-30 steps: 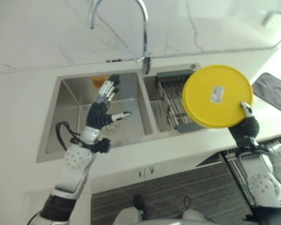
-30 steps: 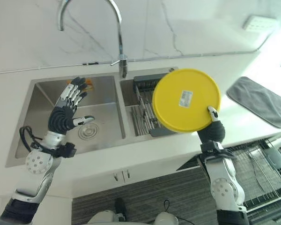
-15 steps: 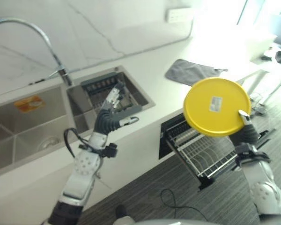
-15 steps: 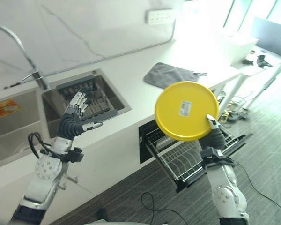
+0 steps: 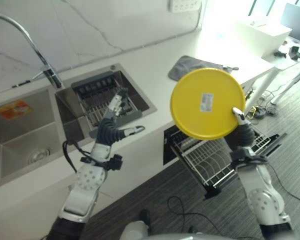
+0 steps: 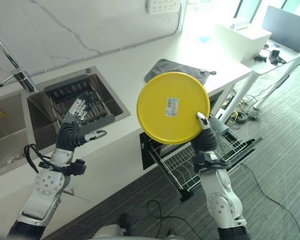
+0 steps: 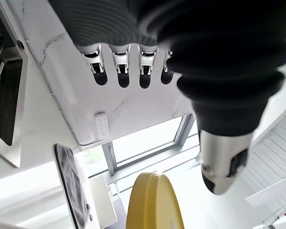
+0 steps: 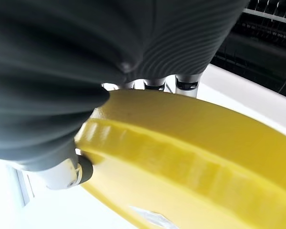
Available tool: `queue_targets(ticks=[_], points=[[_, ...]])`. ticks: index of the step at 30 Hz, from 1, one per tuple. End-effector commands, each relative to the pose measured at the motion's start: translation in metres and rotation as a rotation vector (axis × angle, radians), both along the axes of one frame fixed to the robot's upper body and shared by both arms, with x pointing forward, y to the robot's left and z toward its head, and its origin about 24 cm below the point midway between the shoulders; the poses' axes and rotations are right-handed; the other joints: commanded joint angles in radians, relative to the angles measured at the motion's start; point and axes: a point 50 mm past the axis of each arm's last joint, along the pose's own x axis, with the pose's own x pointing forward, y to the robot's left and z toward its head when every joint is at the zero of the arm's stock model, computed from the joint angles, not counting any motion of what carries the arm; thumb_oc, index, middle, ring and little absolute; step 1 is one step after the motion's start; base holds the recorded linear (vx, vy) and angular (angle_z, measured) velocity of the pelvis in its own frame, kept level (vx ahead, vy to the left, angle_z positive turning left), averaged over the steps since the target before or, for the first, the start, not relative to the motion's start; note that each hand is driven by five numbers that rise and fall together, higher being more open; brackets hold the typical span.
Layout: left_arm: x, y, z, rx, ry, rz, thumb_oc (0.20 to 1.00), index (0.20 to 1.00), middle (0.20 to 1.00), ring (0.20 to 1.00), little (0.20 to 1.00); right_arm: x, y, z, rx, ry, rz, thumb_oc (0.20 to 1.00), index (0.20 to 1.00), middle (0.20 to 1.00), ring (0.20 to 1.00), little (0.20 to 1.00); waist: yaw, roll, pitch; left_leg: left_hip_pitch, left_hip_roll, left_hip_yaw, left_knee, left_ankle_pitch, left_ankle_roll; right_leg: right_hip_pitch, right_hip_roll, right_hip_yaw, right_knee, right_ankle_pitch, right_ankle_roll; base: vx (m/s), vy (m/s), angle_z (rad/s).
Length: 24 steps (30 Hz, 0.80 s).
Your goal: Place the dishes in the dishwasher.
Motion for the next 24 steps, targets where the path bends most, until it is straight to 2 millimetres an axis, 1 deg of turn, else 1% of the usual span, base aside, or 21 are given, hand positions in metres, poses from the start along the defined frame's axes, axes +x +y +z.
queue_targets(ticks=[1, 2, 3, 4, 5, 6, 7, 8, 9, 11, 12, 13, 14, 16, 18, 19, 21, 22, 23, 24], points=[[0.002, -0.006, 0.022, 0.001, -0.125, -0.018, 1.0, 1.0, 1.0, 1.0, 1.0, -0.007, -0.014, 0.054, 0.04, -0.357, -0.027, 0.2, 0.2, 0.2, 0.2, 0.2, -0.014, 0.036, -0.017, 0.02, 0.011, -0.016, 0.025, -0.091, 0.0, -0.088, 0.144, -0.021, 0.115, -0.039, -0.063, 0.13, 0.084, -0.08], [0.002, -0.007, 0.023, 0.007, -0.128, -0.019, 1.0, 1.0, 1.0, 1.0, 1.0, -0.009, -0.015, 0.058, 0.043, -0.388, -0.041, 0.2, 0.2, 0.2, 0.2, 0.2, -0.016, 0.033, -0.013, 0.024, 0.012, -0.019, 0.018, -0.088, 0.006, -0.127, 0.145, -0.033, 0.212, -0.029, -0.051, 0.09, -0.045, -0.06], [0.005, -0.009, 0.026, 0.054, -0.166, -0.029, 1.0, 1.0, 1.0, 1.0, 1.0, -0.009, -0.01, 0.063, 0.07, -0.453, -0.023, 0.2, 0.2, 0.2, 0.2, 0.2, -0.003, 0.022, 0.01, 0.02, 0.029, -0.039, 0.023, -0.09, 0.01, -0.217, 0.068, -0.089, 0.303, 0.02, -0.008, 0.04, -0.196, -0.05], [0.006, -0.011, 0.032, 0.076, -0.195, -0.036, 1.0, 1.0, 1.0, 1.0, 1.0, -0.008, -0.007, 0.064, 0.082, -0.473, -0.016, 0.2, 0.2, 0.2, 0.2, 0.2, 0.015, 0.017, 0.017, 0.011, 0.044, -0.05, 0.032, -0.095, 0.002, -0.204, 0.039, -0.11, 0.243, 0.009, -0.011, 0.03, -0.298, -0.08], [0.005, -0.012, 0.035, 0.084, -0.205, -0.043, 1.0, 1.0, 1.0, 1.0, 1.0, -0.007, -0.007, 0.066, 0.088, -0.483, -0.033, 0.2, 0.2, 0.2, 0.2, 0.2, 0.02, 0.012, 0.02, 0.007, 0.048, -0.059, 0.039, -0.102, -0.002, -0.191, 0.024, -0.103, 0.199, 0.024, -0.009, 0.04, -0.31, 0.02], [0.005, -0.013, 0.038, 0.088, -0.207, -0.05, 1.0, 1.0, 1.0, 1.0, 1.0, -0.007, -0.006, 0.068, 0.098, -0.49, -0.044, 0.2, 0.2, 0.2, 0.2, 0.2, 0.023, 0.005, 0.02, 0.004, 0.051, -0.065, 0.045, -0.109, -0.004, -0.18, 0.0, -0.081, 0.155, 0.053, -0.001, 0.07, -0.334, 0.04], [0.007, -0.012, 0.04, 0.096, -0.197, -0.046, 1.0, 1.0, 1.0, 1.0, 1.0, -0.008, -0.006, 0.069, 0.118, -0.49, -0.056, 0.2, 0.2, 0.2, 0.2, 0.2, 0.022, -0.002, 0.017, 0.001, 0.056, -0.071, 0.055, -0.118, -0.006, -0.168, -0.035, -0.05, 0.112, 0.1, 0.011, 0.09, -0.337, 0.19], [0.007, -0.012, 0.039, 0.098, -0.184, -0.041, 1.0, 1.0, 1.0, 1.0, 1.0, -0.008, -0.006, 0.07, 0.13, -0.485, -0.063, 0.2, 0.2, 0.2, 0.2, 0.2, 0.02, -0.004, 0.014, 0.003, 0.061, -0.074, 0.06, -0.123, -0.008, -0.161, -0.053, -0.032, 0.093, 0.121, 0.017, 0.13, -0.442, 0.38], [0.009, -0.012, 0.037, 0.107, -0.151, -0.035, 1.0, 1.0, 1.0, 1.0, 1.0, -0.009, -0.003, 0.07, 0.159, -0.473, -0.061, 0.2, 0.2, 0.2, 0.2, 0.2, 0.018, -0.007, 0.006, 0.005, 0.075, -0.085, 0.067, -0.131, -0.01, -0.146, -0.087, 0.013, 0.069, 0.151, 0.026, 0.1, -0.397, 0.58], [0.011, -0.014, 0.037, 0.136, -0.136, -0.048, 1.0, 1.0, 1.0, 1.0, 1.0, -0.009, -0.001, 0.07, 0.172, -0.458, -0.073, 0.2, 0.2, 0.2, 0.2, 0.2, 0.02, -0.011, -0.003, 0.004, 0.095, -0.096, 0.065, -0.13, -0.019, -0.123, -0.11, 0.039, 0.044, 0.167, 0.034, 0.07, -0.472, 0.58], [0.01, -0.017, 0.037, 0.154, -0.141, -0.059, 1.0, 1.0, 1.0, 1.0, 1.0, -0.01, -0.002, 0.072, 0.18, -0.452, -0.087, 0.2, 0.2, 0.2, 0.2, 0.2, 0.023, -0.016, -0.011, 0.0, 0.117, -0.105, 0.057, -0.124, -0.029, -0.111, -0.108, 0.051, 0.03, 0.16, 0.043, 0.03, -0.518, 0.43], [0.008, -0.017, 0.037, 0.159, -0.142, -0.063, 1.0, 1.0, 1.0, 1.0, 1.0, -0.011, -0.003, 0.072, 0.181, -0.447, -0.096, 0.2, 0.2, 0.2, 0.2, 0.2, 0.025, -0.019, -0.015, -0.002, 0.127, -0.111, 0.054, -0.119, -0.034, -0.1, -0.102, 0.046, 0.019, 0.151, 0.048, -0.02, -0.637, 0.41], [0.005, -0.014, 0.037, 0.167, -0.145, -0.053, 1.0, 1.0, 1.0, 1.0, 1.0, -0.011, -0.006, 0.074, 0.182, -0.441, -0.105, 0.2, 0.2, 0.2, 0.2, 0.2, 0.034, -0.023, -0.022, -0.008, 0.153, -0.113, 0.048, -0.108, -0.05, -0.092, -0.093, 0.026, -0.002, 0.132, 0.054, -0.08, -0.565, 0.4], [0.001, -0.009, 0.035, 0.168, -0.149, -0.03, 1.0, 1.0, 1.0, 1.0, 1.0, -0.011, -0.006, 0.074, 0.169, -0.439, -0.095, 0.2, 0.2, 0.2, 0.2, 0.2, 0.04, -0.021, -0.029, -0.01, 0.19, -0.105, 0.017, -0.078, -0.071, -0.098, -0.074, 0.012, -0.002, 0.108, 0.056, -0.13, -0.507, 0.07], [-0.002, -0.006, 0.033, 0.171, -0.162, -0.006, 1.0, 1.0, 1.0, 1.0, 1.0, -0.012, -0.006, 0.077, 0.113, -0.457, -0.121, 0.2, 0.2, 0.2, 0.2, 0.2, 0.038, -0.013, -0.036, -0.006, 0.218, -0.102, -0.033, -0.038, -0.086, -0.102, -0.044, 0.019, -0.002, 0.081, 0.055, -0.13, -0.432, -0.29], [-0.004, -0.005, 0.032, 0.167, -0.163, -0.002, 1.0, 1.0, 1.0, 1.0, 1.0, -0.013, -0.006, 0.079, 0.1, -0.468, -0.119, 0.2, 0.2, 0.2, 0.2, 0.2, 0.035, -0.008, -0.038, -0.011, 0.231, -0.104, -0.042, -0.024, -0.094, -0.106, -0.032, 0.02, -0.002, 0.072, 0.05, -0.16, -0.425, -0.23], [-0.005, -0.004, 0.03, 0.133, -0.159, 0.017, 1.0, 1.0, 1.0, 1.0, 1.0, -0.014, -0.001, 0.082, 0.077, -0.487, -0.091, 0.2, 0.2, 0.2, 0.2, 0.2, 0.027, 0.013, -0.037, -0.032, 0.257, -0.112, -0.046, 0.001, -0.117, -0.118, -0.009, 0.021, -0.002, 0.058, 0.027, -0.2, -0.345, -0.16], [-0.004, -0.003, 0.027, 0.093, -0.141, 0.031, 1.0, 1.0, 1.0, 1.0, 1.0, -0.011, 0.006, 0.083, 0.052, -0.487, -0.078, 0.2, 0.2, 0.2, 0.2, 0.2, 0.027, 0.032, -0.034, -0.046, 0.278, -0.12, -0.046, 0.023, -0.135, -0.127, 0.0, 0.019, -0.002, 0.05, 0.01, -0.19, -0.227, -0.27], [-0.003, -0.003, 0.024, 0.076, -0.122, 0.039, 1.0, 1.0, 1.0, 1.0, 1.0, -0.01, 0.007, 0.084, 0.044, -0.483, -0.08, 0.2, 0.2, 0.2, 0.2, 0.2, 0.024, 0.044, -0.034, -0.049, 0.286, -0.112, -0.046, 0.033, -0.141, -0.129, 0.009, 0.018, -0.002, 0.045, 0.001, -0.15, -0.177, -0.28], [-0.003, -0.001, 0.022, 0.063, -0.111, 0.035, 1.0, 1.0, 1.0, 1.0, 1.0, -0.009, 0.006, 0.084, 0.035, -0.484, -0.08, 0.2, 0.2, 0.2, 0.2, 0.2, 0.021, 0.052, -0.035, -0.043, 0.283, -0.086, -0.046, 0.039, -0.141, -0.128, 0.012, 0.007, -0.002, 0.043, -0.003, -0.08, -0.102, -0.25]])
